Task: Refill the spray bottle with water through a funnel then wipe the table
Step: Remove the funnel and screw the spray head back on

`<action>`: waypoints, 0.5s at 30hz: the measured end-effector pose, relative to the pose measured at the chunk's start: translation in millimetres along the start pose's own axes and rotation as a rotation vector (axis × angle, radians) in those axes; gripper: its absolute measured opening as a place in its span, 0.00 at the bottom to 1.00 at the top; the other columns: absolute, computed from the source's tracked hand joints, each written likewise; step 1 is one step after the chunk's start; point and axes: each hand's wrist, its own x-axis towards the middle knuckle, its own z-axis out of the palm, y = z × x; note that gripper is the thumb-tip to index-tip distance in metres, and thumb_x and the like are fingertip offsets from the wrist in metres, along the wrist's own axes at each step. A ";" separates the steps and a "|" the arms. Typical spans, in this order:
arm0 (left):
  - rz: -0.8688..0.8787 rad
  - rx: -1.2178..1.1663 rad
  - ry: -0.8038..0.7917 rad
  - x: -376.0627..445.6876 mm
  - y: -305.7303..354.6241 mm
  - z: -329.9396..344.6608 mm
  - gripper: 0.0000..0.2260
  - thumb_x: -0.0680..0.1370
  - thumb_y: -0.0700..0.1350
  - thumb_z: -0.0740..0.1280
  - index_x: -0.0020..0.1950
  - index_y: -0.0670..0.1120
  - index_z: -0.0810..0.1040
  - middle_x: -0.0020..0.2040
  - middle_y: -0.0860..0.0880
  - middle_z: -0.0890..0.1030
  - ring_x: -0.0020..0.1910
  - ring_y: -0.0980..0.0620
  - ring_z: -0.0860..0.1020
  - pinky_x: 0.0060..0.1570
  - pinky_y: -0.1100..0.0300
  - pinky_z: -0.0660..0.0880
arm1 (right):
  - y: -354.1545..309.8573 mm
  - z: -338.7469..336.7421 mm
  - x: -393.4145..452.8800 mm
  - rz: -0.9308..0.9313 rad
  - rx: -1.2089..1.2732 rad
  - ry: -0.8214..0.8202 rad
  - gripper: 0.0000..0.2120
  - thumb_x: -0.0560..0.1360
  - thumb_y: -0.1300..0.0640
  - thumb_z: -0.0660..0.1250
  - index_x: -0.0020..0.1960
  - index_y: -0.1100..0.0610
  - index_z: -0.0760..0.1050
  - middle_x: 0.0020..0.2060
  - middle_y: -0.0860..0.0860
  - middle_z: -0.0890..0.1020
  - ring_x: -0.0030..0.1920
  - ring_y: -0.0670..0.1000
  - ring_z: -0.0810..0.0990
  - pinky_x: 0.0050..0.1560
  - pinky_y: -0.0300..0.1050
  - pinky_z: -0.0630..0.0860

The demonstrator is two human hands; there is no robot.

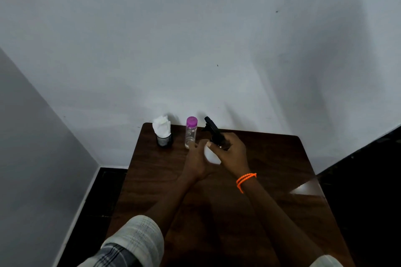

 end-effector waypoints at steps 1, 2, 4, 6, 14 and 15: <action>0.010 0.001 0.004 0.6 -0.2 -0.3 0.37 0.63 0.50 0.84 0.68 0.47 0.73 0.56 0.51 0.65 0.57 0.47 0.75 0.56 0.55 0.77 | 0.0 0.8 -0.3 0.005 -0.010 0.023 0.13 0.67 0.51 0.81 0.46 0.53 0.81 0.41 0.45 0.81 0.43 0.42 0.81 0.45 0.37 0.76; 0.017 0.002 0.005 1.3 -1.5 -0.3 0.38 0.62 0.51 0.84 0.69 0.48 0.73 0.57 0.51 0.65 0.57 0.48 0.76 0.56 0.57 0.76 | -0.1 1.7 -0.4 0.014 -0.016 0.049 0.14 0.66 0.49 0.82 0.44 0.52 0.80 0.39 0.45 0.81 0.41 0.42 0.80 0.43 0.35 0.75; 0.024 0.004 -0.011 1.0 -2.8 0.4 0.39 0.62 0.50 0.84 0.70 0.47 0.73 0.59 0.51 0.66 0.57 0.52 0.74 0.58 0.59 0.75 | 0.2 2.8 -0.8 0.044 -0.021 0.096 0.17 0.64 0.46 0.83 0.40 0.52 0.77 0.36 0.45 0.80 0.38 0.43 0.79 0.39 0.36 0.74; 0.030 -0.002 -0.013 -0.5 -2.6 0.1 0.40 0.62 0.50 0.84 0.71 0.45 0.73 0.59 0.55 0.67 0.57 0.55 0.72 0.60 0.59 0.75 | 1.2 2.4 -0.7 0.051 -0.038 0.093 0.18 0.63 0.44 0.83 0.40 0.51 0.76 0.36 0.46 0.80 0.38 0.43 0.79 0.39 0.38 0.76; -0.001 0.015 -0.018 -1.3 -8.7 3.9 0.40 0.62 0.50 0.84 0.71 0.48 0.72 0.66 0.47 0.65 0.60 0.54 0.71 0.62 0.56 0.75 | 11.2 0.5 -4.7 0.046 0.015 -0.016 0.12 0.68 0.54 0.80 0.50 0.53 0.83 0.46 0.47 0.85 0.48 0.44 0.84 0.51 0.50 0.81; 0.001 0.020 -0.014 -2.3 -8.4 4.4 0.40 0.62 0.49 0.84 0.71 0.47 0.72 0.66 0.47 0.65 0.59 0.53 0.71 0.61 0.57 0.74 | 10.3 0.4 -5.2 0.058 0.004 -0.006 0.12 0.67 0.52 0.81 0.47 0.52 0.82 0.44 0.46 0.85 0.46 0.43 0.84 0.49 0.47 0.81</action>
